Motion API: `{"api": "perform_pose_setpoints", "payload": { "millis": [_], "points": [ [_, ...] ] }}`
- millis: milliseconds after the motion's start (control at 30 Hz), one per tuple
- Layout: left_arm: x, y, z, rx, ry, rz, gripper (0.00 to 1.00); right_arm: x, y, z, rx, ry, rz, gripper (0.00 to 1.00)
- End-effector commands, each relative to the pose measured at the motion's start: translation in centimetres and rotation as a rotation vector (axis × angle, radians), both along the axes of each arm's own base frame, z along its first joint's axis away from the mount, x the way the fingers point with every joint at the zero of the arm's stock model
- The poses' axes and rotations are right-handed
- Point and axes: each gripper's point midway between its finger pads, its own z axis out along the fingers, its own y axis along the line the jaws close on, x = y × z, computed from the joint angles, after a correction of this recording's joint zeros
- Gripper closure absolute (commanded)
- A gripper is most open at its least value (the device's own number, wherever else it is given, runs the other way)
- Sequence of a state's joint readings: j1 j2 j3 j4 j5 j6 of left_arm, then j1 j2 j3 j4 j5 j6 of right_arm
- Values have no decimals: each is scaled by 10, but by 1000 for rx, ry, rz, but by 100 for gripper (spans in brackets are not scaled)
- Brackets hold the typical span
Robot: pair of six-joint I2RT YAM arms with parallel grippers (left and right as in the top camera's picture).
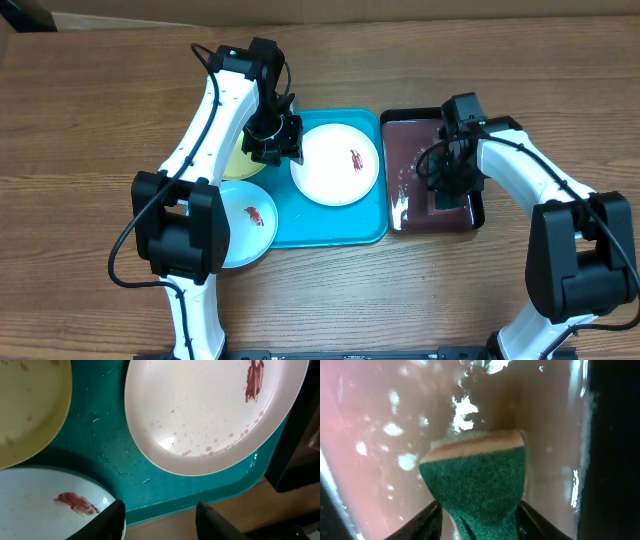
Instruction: Clean dirty plates on tray and stack at the side
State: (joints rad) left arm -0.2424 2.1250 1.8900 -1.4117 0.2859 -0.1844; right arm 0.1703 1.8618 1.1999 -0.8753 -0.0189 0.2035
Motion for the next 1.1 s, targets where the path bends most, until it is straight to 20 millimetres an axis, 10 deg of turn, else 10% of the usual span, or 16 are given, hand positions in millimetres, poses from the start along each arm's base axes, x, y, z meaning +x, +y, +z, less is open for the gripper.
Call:
{"api": "perform_pose_setpoints", "payload": {
  "millis": [0, 333, 467, 1067],
  "points": [
    [0, 0, -4, 12, 8, 10, 52, -4, -1, -3, -2, 5, -6, 62],
    [0, 0, -4, 12, 8, 10, 52, -8, -2, -3, -5, 25, -6, 55],
    [2, 0, -4, 10, 2, 10, 51, -8, 0, -3, 4, 26, -5, 96],
    [23, 2, -7, 32, -83, 35, 50, 26, 18, 75, 82, -30, 44, 96]
  ]
}}
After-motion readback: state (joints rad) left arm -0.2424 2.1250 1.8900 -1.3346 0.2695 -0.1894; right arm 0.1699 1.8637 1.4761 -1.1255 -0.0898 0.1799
